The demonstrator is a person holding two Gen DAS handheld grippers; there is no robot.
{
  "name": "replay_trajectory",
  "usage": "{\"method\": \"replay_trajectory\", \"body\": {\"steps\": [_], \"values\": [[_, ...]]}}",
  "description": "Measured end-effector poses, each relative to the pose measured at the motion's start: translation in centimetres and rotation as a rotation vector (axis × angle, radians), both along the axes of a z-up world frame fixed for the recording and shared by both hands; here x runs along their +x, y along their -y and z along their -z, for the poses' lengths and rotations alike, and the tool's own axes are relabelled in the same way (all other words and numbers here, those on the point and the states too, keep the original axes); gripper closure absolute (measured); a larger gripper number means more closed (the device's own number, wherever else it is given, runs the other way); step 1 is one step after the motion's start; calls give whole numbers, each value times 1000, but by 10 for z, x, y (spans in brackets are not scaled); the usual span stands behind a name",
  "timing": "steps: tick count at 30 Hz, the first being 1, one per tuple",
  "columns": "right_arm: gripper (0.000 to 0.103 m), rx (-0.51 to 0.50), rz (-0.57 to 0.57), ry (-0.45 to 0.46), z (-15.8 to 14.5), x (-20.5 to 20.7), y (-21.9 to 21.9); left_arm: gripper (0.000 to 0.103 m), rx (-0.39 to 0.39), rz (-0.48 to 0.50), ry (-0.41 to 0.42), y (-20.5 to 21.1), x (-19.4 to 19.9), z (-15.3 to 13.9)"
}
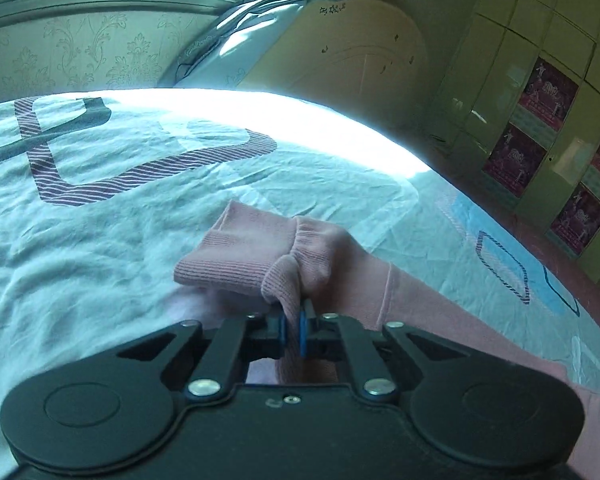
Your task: Fold small clothes
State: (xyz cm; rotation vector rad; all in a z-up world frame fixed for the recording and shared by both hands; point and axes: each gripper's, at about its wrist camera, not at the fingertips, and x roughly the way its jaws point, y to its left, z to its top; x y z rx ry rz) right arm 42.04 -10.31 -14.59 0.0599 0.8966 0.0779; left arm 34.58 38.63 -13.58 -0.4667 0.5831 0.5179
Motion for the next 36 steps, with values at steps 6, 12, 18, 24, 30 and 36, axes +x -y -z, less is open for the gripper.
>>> {"method": "replay_trajectory", "body": {"steps": [6,12,18,24,30,36], "values": [[56,13,1,-30,8,5,4,98,87,259,116,80,11,-50],[56,83,8,32,-15,-8,22,98,58,596,200,195,27,-79],[56,125,71,48,-28,-27,63,97,40,913,169,321,36,-55],[55,137,99,40,-29,-47,94,79,120,1110,-33,391,36,6],[55,181,97,59,-37,-58,103,28,271,1101,-1,396,3,0],[17,205,8,110,-45,-62,77,28,323,973,-31,360,-11,-13]]}}
